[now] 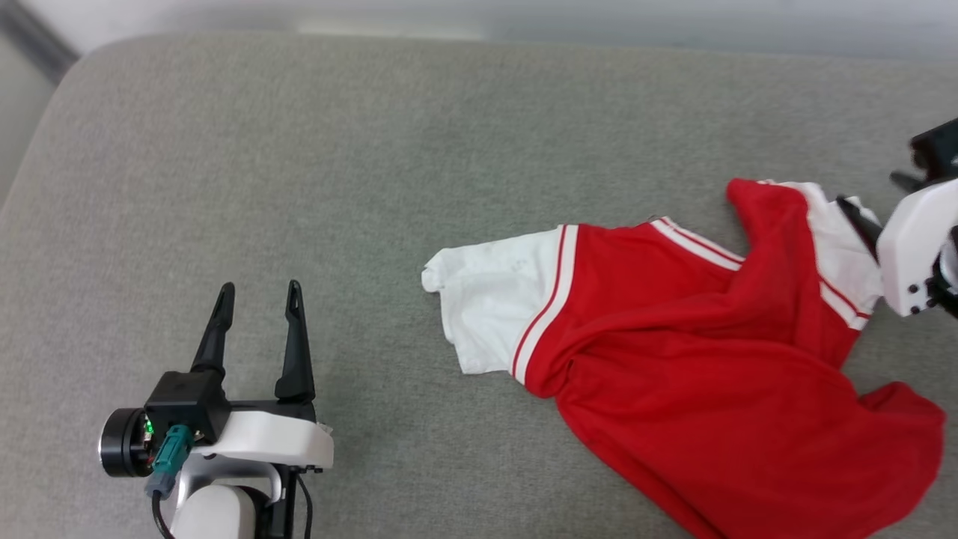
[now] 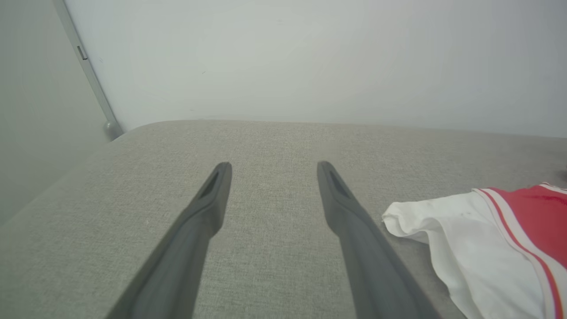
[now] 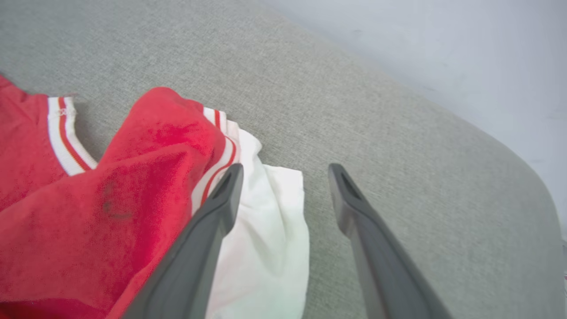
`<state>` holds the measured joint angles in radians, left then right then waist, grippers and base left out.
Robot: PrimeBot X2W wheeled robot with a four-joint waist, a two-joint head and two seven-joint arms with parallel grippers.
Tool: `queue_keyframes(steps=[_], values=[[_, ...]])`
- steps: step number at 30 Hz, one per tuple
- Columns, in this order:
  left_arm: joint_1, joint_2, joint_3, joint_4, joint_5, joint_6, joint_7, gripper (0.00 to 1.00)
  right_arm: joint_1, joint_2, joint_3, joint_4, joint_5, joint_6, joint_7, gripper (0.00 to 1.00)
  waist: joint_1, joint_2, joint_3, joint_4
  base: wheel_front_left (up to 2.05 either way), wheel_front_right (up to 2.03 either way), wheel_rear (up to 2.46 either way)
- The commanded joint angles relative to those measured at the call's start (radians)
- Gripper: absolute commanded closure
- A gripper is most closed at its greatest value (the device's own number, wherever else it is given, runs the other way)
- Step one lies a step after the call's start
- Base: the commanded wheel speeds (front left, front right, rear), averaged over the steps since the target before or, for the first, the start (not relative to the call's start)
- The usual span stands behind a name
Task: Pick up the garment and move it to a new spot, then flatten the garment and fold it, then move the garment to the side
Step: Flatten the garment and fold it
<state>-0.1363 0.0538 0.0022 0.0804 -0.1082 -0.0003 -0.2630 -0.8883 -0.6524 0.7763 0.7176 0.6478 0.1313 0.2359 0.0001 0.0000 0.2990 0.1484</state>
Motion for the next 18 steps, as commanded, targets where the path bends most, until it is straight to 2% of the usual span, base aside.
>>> queue_keyframes(steps=[1,5,9,14,18], values=[[0.01,0.005,0.007,-0.005,0.008,-0.005,-0.003,0.0,0.025,-0.014,-0.024,-0.025,0.011,-0.001,-0.053,0.0,-0.0001,0.0,-0.046,-0.038,0.0,0.0,0.0],[0.013,0.024,0.028,-0.015,0.018,-0.017,-0.003,0.0,0.093,-0.04,-0.115,-0.093,0.001,-0.001,-0.198,0.0,-0.0001,0.0,-0.09,-0.07,0.0,0.0,0.0],[-0.03,0.062,0.031,-0.006,0.03,-0.043,-0.003,0.0,0.199,-0.032,-0.245,-0.162,-0.047,-0.001,-0.312,0.0,-0.0001,0.0,-0.123,-0.092,0.0,0.0,0.0],[-0.134,0.127,0.011,0.021,0.031,-0.084,0.054,0.0,0.368,0.023,-0.463,-0.282,-0.159,-0.001,-0.397,0.0,-0.0001,0.0,-0.15,-0.108,0.0,0.0,0.0],[-0.239,0.192,-0.036,0.037,0.001,-0.115,0.191,0.0,0.525,0.116,-0.638,-0.442,-0.273,-0.001,-0.389,0.0,-0.0001,0.0,-0.156,-0.12,0.0,0.0,0.0]])
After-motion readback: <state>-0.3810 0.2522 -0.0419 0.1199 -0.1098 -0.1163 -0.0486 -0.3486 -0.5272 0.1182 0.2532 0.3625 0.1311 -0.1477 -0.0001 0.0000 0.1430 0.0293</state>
